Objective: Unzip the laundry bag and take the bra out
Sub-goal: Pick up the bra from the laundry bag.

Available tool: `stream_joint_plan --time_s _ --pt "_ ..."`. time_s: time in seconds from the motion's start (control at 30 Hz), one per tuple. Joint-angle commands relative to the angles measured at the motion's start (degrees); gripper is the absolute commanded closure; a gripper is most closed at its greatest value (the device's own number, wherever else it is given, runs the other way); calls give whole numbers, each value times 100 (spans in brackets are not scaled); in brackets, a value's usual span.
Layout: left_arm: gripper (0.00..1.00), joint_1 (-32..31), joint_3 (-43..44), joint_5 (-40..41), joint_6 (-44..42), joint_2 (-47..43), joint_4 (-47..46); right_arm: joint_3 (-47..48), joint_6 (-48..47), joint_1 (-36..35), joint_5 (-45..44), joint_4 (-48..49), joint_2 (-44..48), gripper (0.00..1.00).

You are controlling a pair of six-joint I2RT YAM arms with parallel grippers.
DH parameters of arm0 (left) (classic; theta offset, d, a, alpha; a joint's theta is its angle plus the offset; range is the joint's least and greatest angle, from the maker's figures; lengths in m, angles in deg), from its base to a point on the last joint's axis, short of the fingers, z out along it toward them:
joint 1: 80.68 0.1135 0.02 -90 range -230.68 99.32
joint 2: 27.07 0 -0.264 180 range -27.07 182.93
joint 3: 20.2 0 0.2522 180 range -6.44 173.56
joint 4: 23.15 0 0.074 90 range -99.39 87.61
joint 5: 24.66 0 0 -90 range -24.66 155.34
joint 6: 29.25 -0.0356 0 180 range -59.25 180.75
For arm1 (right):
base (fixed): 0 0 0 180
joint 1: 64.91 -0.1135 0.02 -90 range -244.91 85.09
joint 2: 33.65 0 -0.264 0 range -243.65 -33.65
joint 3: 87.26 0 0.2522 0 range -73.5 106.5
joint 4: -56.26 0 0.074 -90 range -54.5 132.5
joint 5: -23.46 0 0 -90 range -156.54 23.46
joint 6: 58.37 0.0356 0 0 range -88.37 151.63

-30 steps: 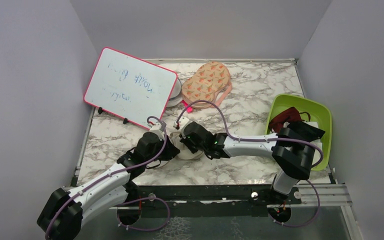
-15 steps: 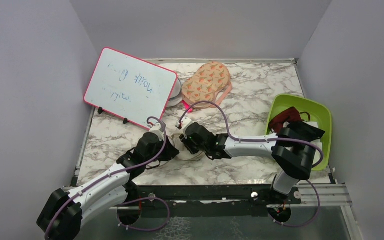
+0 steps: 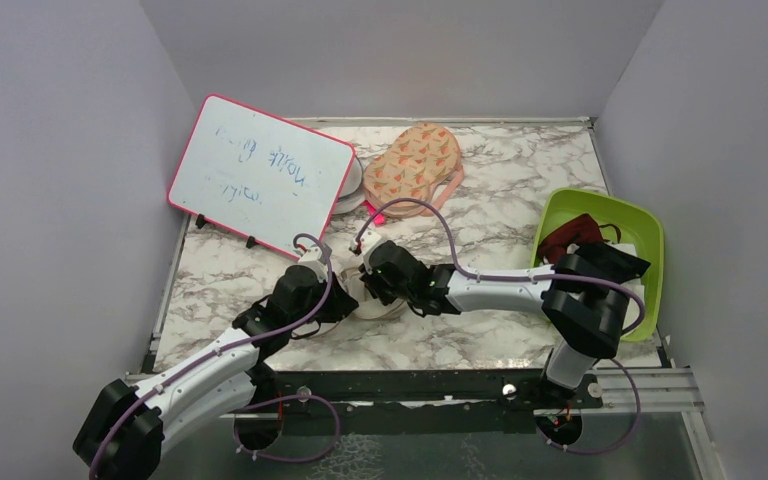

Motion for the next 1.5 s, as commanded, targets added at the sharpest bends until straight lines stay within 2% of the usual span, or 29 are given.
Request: stream_joint_plan --time_s 0.0,0.3,0.6,0.87,1.03,1.23,1.4,1.47 --pt "100 -21 3 53 -33 1 -18 260 0 36 73 -4 -106 99" --pt "100 -21 146 416 -86 -148 325 -84 241 90 571 198 377 99" --pt "100 -22 216 893 -100 -549 815 -954 904 776 2585 1183 1052 99" --pt "100 -20 275 853 -176 -460 743 -1373 904 1194 4579 2037 1240 99" --pt "100 -21 279 489 -157 -167 374 -1246 1071 1194 5344 2757 927 99" --pt "100 -21 236 142 -70 3 117 -1294 1812 1194 5085 3819 617 99" --pt "100 -21 157 23 -77 -112 27 -1658 2609 1194 3928 4864 545 99" --pt "100 -28 149 -27 -77 -114 -20 -1753 3237 1183 3438 5178 476 99"
